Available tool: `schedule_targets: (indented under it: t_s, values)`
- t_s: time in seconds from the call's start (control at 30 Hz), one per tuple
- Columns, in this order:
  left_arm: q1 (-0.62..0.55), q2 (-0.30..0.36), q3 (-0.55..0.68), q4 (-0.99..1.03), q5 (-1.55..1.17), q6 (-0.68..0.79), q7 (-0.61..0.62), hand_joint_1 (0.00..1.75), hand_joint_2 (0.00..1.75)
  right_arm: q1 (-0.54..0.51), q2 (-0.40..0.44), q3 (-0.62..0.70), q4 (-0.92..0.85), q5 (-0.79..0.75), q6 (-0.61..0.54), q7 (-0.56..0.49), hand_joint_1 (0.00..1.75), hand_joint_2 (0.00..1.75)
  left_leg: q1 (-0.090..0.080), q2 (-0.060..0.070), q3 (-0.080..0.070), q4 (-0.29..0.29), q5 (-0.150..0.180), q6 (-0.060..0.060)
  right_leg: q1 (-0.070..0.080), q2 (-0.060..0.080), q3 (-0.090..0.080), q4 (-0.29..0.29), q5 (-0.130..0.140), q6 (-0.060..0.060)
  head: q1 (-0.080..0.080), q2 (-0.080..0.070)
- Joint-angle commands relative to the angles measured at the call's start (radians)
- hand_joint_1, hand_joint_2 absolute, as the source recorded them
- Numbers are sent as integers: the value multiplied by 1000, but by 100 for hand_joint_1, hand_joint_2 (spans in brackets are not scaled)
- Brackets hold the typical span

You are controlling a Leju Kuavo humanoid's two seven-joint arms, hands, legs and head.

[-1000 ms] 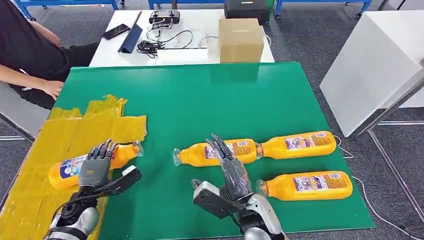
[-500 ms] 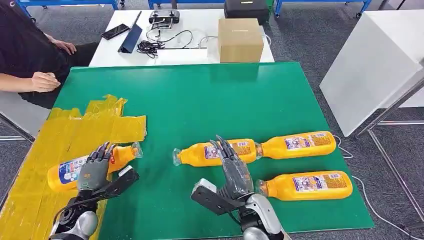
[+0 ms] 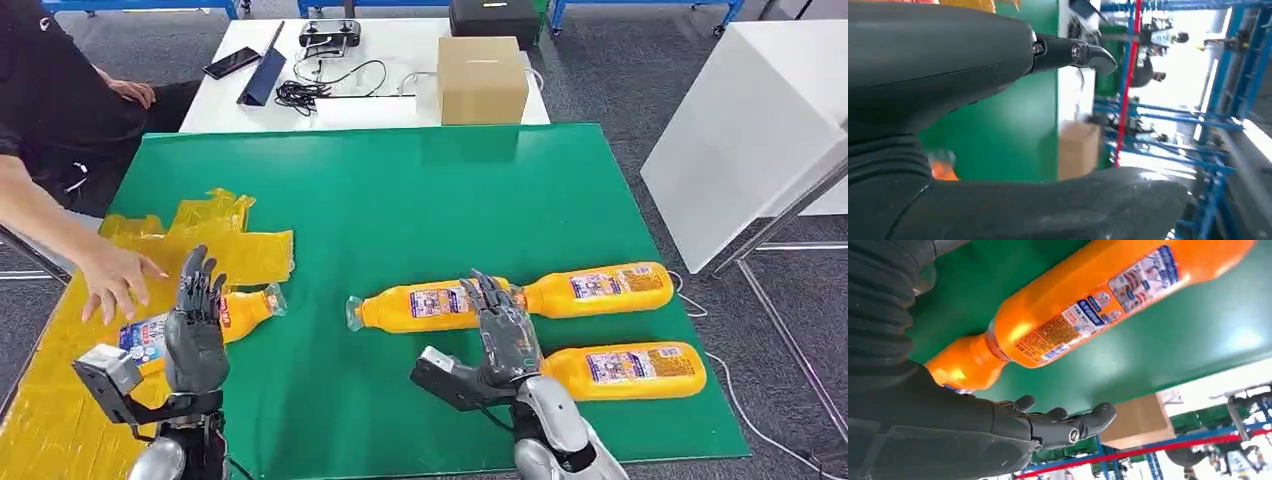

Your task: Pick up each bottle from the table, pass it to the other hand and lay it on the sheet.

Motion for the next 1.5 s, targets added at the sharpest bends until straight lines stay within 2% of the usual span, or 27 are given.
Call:
schedule_targets:
  t_s: [0.03, 0.13, 0.53, 0.7, 1.1, 1.13, 1.17, 1.4, 1.5]
  values:
    - [-16, -20, -30, -39, 34, -39, 18, 0, 0, -142, -3, 60, 150, 17, 40, 39, 0, 175, 1, 4, 1, 0, 0, -1, 2, 3, 0, 0, 1, 0, 0, 0]
    - [-15, -18, -38, -34, 38, -59, 23, 0, 0, -175, -12, 82, 192, 23, 67, 53, 0, 175, 1, 3, 3, -1, 0, -1, 2, 2, 2, 0, 0, 0, 0, 0]
    - [-60, -16, -57, -4, 64, -78, 33, 0, 0, -325, 44, 133, 386, -39, 155, 52, 0, 175, 2, 4, 2, -1, 1, -1, 2, 3, 1, 0, 1, 0, 0, 0]
    - [-62, -15, -57, -2, 66, -78, 35, 0, 0, -337, 45, 142, 418, -44, 173, 57, 0, 175, 2, 2, 2, -1, 0, -1, 2, 1, 2, 0, 0, 0, 0, 0]
    - [-76, -5, -60, 15, 93, -66, 47, 0, 0, -415, 51, 215, 644, -94, 347, 119, 0, 175, 2, 3, 3, -1, 1, -2, 2, 2, 3, -2, 1, 0, 0, 0]
    - [-79, -5, -61, 18, 94, -67, 48, 0, 0, -418, 46, 220, 647, -90, 350, 118, 140, 175, 2, 1, 3, -1, 1, -1, 2, 0, 3, -1, 1, 0, 0, 0]
    - [-81, -4, -61, 21, 95, -67, 48, 0, 0, -416, 48, 213, 650, -99, 349, 117, 175, 175, 2, 1, 3, -2, 1, -1, 2, 0, 4, -2, 1, 0, 0, 0]
    - [-80, -2, -61, 19, 101, -67, 47, 0, 0, -417, 53, 207, 658, -105, 340, 116, 175, 175, 2, 0, 5, -2, 1, -1, 2, -1, 5, -2, 1, 0, 0, 0]
    - [-81, 0, -62, 21, 106, -64, 46, 0, 0, -417, 65, 189, 663, -120, 300, 107, 175, 175, 2, 0, 5, -2, 1, -1, 2, -1, 5, -2, 1, 0, 0, 0]
